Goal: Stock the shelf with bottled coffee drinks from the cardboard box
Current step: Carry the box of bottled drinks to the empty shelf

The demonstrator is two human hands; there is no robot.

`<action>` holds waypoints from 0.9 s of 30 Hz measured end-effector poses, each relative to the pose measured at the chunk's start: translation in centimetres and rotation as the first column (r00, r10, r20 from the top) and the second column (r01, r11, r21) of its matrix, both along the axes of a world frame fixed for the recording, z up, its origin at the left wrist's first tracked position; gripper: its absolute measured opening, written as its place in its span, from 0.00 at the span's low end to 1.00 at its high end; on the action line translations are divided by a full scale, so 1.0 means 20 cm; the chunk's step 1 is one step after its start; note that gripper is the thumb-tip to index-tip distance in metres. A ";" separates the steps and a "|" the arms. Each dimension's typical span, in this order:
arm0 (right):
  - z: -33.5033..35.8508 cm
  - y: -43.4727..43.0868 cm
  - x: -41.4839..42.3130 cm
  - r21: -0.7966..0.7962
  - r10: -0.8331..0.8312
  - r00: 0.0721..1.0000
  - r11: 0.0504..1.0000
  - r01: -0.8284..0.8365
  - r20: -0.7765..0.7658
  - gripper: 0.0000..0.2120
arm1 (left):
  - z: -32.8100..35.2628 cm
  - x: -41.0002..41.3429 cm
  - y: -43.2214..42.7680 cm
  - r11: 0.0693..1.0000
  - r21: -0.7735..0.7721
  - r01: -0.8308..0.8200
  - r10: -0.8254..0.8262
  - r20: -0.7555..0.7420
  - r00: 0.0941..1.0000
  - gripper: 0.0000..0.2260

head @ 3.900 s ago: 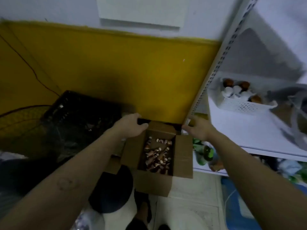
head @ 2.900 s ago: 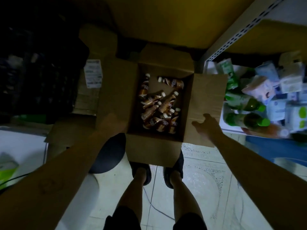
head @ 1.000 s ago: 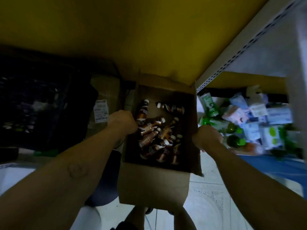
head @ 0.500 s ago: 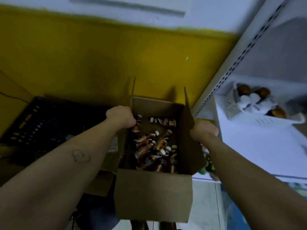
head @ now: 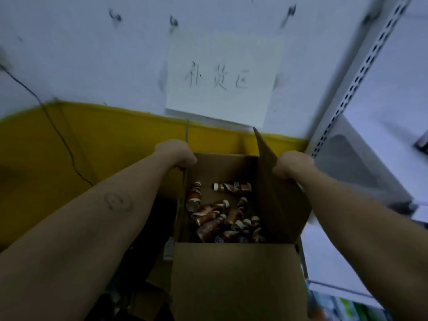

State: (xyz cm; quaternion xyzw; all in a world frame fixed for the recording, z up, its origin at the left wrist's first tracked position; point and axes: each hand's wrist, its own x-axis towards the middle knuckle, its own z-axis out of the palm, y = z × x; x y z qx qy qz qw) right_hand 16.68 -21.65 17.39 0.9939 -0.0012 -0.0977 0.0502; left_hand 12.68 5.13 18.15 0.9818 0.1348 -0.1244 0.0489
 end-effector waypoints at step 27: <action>1.85 0.15 -0.66 -0.021 0.467 0.742 0.852 -0.523 0.481 0.14 | 1.73 -1.31 -0.11 0.836 -0.099 -0.540 0.503 0.530 0.682 0.09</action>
